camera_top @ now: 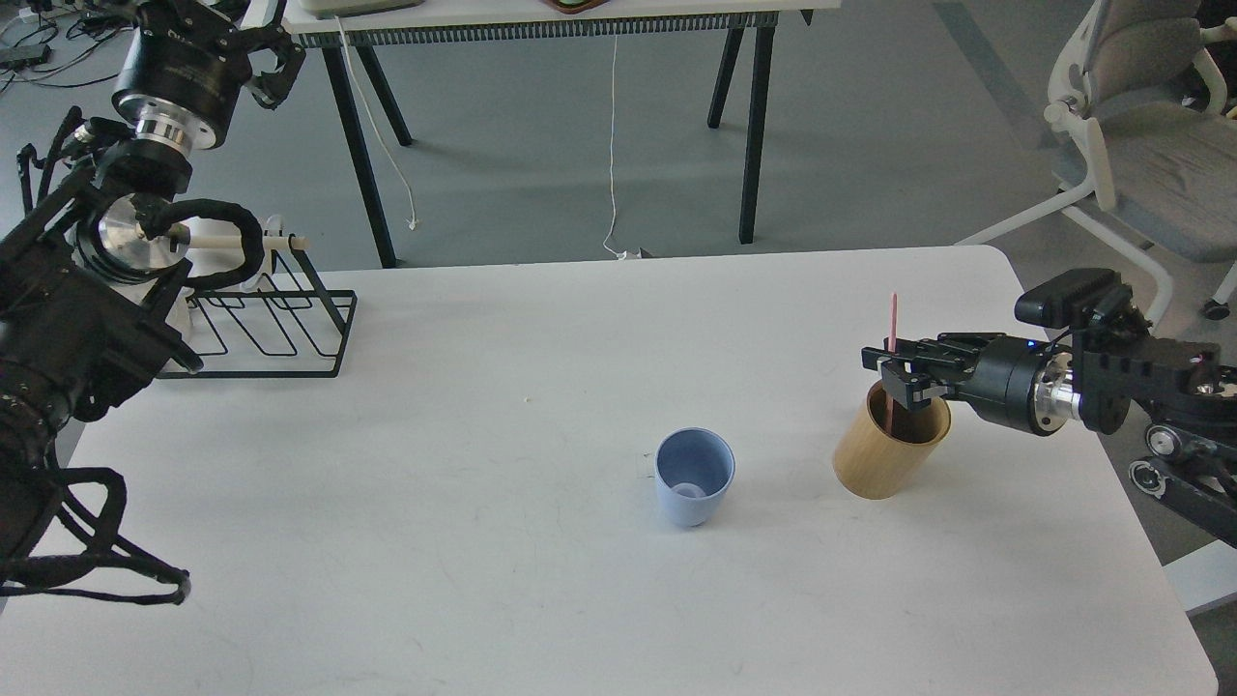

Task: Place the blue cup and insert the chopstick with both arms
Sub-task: 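Grasp the red straw with the right gripper and lift it out, then move the straw over the blue cup and lower it inside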

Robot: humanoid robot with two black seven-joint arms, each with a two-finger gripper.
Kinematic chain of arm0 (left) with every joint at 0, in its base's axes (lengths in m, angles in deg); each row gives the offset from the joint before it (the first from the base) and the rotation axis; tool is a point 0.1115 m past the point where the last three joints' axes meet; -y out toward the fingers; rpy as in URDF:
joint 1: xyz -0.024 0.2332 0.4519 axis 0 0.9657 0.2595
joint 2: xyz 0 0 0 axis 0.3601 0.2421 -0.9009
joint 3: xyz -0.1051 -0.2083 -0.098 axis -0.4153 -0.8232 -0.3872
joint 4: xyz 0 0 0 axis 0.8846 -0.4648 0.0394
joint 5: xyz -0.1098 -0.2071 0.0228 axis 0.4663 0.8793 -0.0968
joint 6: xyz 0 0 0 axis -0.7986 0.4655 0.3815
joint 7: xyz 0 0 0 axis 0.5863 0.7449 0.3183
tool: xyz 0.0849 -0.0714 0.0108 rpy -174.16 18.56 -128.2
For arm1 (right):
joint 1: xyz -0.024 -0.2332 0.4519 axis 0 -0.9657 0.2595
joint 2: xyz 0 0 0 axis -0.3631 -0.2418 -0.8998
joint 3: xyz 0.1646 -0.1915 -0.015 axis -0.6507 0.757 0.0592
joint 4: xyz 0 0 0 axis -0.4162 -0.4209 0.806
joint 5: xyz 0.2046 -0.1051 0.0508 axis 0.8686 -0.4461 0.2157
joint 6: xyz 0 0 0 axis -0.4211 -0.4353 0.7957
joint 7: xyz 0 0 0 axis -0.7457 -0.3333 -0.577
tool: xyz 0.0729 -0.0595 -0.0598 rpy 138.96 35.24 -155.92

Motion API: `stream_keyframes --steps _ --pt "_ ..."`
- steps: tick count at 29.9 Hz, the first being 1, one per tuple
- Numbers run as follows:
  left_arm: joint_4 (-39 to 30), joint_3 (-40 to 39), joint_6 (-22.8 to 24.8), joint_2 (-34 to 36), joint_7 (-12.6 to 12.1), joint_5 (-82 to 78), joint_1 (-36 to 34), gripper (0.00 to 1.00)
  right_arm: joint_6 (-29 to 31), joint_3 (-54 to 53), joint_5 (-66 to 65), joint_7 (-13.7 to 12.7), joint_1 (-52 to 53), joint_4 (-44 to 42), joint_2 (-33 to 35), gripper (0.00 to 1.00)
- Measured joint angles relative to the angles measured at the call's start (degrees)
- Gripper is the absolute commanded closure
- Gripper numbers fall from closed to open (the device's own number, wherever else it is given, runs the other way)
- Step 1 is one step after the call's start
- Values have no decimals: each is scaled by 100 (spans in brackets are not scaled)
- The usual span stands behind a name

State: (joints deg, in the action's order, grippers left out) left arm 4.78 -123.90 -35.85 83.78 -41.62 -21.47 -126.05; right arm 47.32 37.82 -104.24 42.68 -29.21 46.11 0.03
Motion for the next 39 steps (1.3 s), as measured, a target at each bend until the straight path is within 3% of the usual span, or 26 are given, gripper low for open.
stream_keyframes --steps 14,21,39 --pt "44 -5 0 18 27 6 0 1 -47 8 -1 -17 22 32 110 99" --pt "77 -10 0 27 218 10 -8 1 -49 -20 1 -17 5 295 463 99" --pt "99 -14 0 35 228 10 -42 1 -79 -823 122 -61 12 1724 1732 99"
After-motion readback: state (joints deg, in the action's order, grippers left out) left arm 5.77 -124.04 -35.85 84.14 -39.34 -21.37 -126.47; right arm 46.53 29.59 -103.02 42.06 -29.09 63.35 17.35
